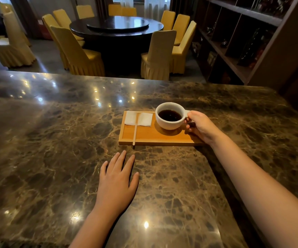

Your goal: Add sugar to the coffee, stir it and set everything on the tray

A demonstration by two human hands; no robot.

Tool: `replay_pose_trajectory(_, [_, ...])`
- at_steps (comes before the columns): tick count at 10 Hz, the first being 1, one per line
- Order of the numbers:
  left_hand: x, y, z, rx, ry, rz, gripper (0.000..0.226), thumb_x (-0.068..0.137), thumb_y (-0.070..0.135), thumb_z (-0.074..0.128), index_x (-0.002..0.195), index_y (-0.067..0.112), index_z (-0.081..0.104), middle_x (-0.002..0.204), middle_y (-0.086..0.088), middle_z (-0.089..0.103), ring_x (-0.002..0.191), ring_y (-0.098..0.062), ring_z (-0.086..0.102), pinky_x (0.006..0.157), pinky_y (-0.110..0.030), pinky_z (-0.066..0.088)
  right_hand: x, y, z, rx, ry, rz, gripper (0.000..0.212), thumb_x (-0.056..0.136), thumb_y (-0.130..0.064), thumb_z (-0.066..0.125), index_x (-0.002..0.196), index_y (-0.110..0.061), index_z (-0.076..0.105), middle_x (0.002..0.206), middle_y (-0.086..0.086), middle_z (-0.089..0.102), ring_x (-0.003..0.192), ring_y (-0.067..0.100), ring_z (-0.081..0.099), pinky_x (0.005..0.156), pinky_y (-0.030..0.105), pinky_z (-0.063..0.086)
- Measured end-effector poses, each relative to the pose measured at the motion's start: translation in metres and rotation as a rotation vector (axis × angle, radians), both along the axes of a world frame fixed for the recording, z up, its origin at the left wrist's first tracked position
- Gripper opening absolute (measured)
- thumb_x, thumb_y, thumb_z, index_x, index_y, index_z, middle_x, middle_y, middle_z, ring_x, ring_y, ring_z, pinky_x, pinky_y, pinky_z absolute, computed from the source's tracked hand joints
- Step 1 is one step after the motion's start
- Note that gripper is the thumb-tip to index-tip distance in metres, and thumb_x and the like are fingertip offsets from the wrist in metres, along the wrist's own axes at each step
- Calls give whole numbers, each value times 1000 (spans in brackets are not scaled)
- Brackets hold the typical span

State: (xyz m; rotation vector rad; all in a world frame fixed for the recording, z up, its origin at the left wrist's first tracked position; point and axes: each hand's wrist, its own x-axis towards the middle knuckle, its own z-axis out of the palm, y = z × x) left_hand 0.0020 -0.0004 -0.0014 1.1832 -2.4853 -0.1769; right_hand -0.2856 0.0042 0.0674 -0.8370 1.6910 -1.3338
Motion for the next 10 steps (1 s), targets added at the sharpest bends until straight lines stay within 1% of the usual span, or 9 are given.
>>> replay_pose_trajectory(1, [0,0,0,1,-3,0,53,86,42,31,130,18,46,137,-11,42,128,-24,30,101,-48,19,-1,0,0,15,16,1,30,99,-21,31,99,-6,57,73,5,50,59,12,43,56,25,39])
replay_pose_trajectory(3, [0,0,-1,5,-2,-4,52,86,42,32,130,18,45,138,-11,42,128,-24,30,102,-48,19,-3,-4,-2,89,187,-54,31,96,-22,35,94,-5,60,74,8,56,59,14,49,55,26,41])
replay_pose_trajectory(4, [0,1,-1,6,-3,-3,53,86,42,31,130,18,45,138,-11,42,128,-24,30,102,-48,19,-1,-2,0,111,326,-109,25,97,-26,38,99,-10,58,71,9,59,60,18,55,56,27,46])
replay_pose_trajectory(5, [0,1,-1,8,-6,-3,53,86,42,31,130,17,46,138,-11,42,128,-24,30,102,-49,19,1,-3,2,102,368,-147,17,97,-24,41,100,-13,54,72,8,61,60,18,58,54,26,48])
replay_pose_trajectory(6, [0,0,-1,10,-9,-6,53,86,43,30,130,18,45,138,-11,41,129,-24,29,102,-48,18,1,-7,3,86,405,-173,15,97,-22,42,99,-12,53,76,8,61,62,16,59,52,23,47])
replay_pose_trajectory(7, [0,0,0,8,-10,-5,53,86,43,30,131,18,45,138,-11,40,129,-24,29,102,-47,17,1,-9,2,76,411,-183,15,97,-22,42,99,-12,53,80,9,62,64,17,59,54,23,49])
replay_pose_trajectory(9, [0,0,0,16,4,-7,53,86,44,30,132,19,43,139,-10,39,130,-24,28,103,-48,17,2,-10,2,65,372,-193,17,97,-24,43,100,-11,53,86,15,64,63,20,60,57,32,55])
replay_pose_trajectory(10, [1,0,-2,28,7,-5,54,86,45,28,132,19,42,140,-10,38,130,-23,26,103,-48,16,4,-1,0,65,383,-272,17,96,-27,42,104,-15,51,97,15,63,66,20,61,55,30,55])
